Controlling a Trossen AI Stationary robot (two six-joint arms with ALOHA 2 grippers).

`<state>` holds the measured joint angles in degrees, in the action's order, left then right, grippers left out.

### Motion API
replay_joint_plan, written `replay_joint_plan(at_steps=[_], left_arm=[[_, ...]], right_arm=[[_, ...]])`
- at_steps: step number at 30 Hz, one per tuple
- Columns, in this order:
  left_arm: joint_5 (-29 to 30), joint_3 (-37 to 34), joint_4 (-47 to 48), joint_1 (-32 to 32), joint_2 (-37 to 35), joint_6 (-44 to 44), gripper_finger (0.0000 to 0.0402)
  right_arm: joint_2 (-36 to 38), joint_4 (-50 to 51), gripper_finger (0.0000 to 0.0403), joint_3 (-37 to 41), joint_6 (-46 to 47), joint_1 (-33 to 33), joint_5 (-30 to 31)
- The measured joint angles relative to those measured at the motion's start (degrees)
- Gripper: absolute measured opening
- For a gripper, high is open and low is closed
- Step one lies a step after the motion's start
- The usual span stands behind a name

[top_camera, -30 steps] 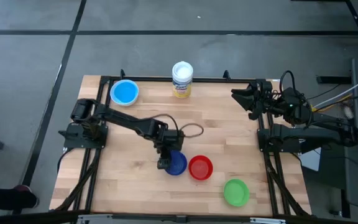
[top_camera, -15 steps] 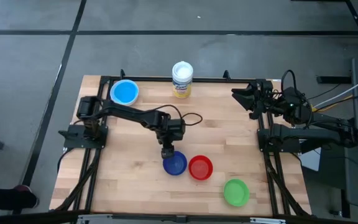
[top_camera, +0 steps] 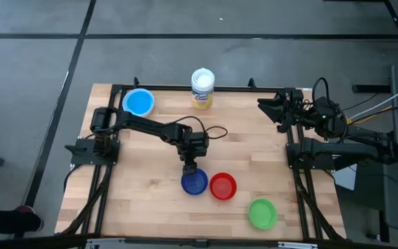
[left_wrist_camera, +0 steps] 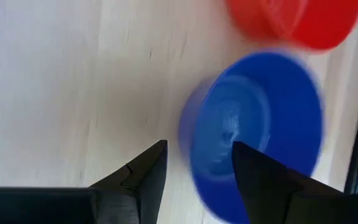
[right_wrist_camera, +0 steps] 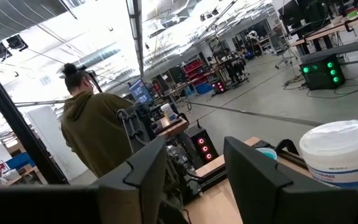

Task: Nest bowls inside each other
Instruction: Stack the dark blue bowl on top of the light blue bowl

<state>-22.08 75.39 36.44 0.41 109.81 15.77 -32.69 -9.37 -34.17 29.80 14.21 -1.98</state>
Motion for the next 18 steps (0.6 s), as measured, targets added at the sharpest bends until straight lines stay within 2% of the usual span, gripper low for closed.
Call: replay_joint_plan(at_steps=[8, 10, 13, 14, 18], left_arm=[[-0.1, 0.0, -1.8, -0.5, 2.8, -0.5, 0.0165], [0.0, 0.0, -2.3, -0.6, 3.0, -0.9, 0.0133], [0.8, 0.0, -1.9, -0.4, 2.9, -2.3, 0.0038], [1.4, 0.0, -1.5, -0.1, 2.6, -2.5, 0.002], [5.9, 0.0, 0.2, 2.9, -1.0, -3.1, 0.0005]], right_arm=[[0.0, 0.0, 0.0166, 0.0, 0.0, 0.5, 0.0], [0.0, 0.2, 0.0158, 0.0, 0.0, 0.6, 0.0], [0.0, 0.3, 0.0146, 0.0, 0.0, 0.9, 0.0], [0.0, 0.3, 0.0143, 0.0, 0.0, 1.1, 0.0], [0.0, 0.2, 0.0135, 0.0, 0.0, 1.9, 0.0]])
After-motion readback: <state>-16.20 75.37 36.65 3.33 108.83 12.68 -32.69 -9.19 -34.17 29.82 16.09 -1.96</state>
